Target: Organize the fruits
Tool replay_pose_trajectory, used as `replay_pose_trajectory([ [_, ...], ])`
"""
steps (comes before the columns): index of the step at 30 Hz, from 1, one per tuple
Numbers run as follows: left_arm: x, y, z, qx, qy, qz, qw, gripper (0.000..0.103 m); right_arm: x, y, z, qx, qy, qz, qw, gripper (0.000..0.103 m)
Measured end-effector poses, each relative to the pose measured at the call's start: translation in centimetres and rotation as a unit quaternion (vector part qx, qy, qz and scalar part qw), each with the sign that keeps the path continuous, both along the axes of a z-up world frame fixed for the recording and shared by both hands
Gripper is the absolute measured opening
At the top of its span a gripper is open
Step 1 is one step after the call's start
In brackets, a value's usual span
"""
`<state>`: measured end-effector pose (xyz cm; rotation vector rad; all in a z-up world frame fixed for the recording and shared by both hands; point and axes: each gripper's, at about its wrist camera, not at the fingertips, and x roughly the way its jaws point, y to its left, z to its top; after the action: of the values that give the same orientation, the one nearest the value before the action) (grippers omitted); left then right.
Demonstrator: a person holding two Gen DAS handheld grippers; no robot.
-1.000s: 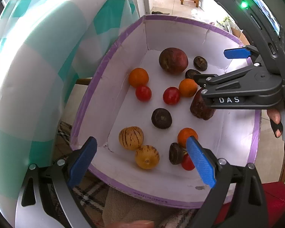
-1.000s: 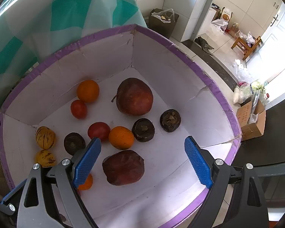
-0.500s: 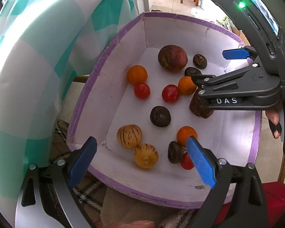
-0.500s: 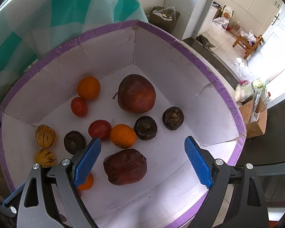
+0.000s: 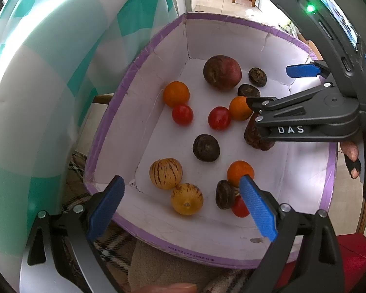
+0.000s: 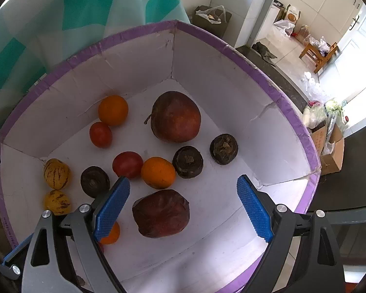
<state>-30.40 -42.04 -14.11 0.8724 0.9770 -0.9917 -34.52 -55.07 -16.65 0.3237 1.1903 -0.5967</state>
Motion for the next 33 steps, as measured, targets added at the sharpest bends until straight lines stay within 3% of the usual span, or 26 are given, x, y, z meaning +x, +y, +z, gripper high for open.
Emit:
replay_pose_trajectory([
  [33,0.28,0.36,-0.55,0.008,0.011,-0.001,0.9999,0.095,0.17,0.13,-0.53,0.007,0.003,0.004,1.0,0.087],
])
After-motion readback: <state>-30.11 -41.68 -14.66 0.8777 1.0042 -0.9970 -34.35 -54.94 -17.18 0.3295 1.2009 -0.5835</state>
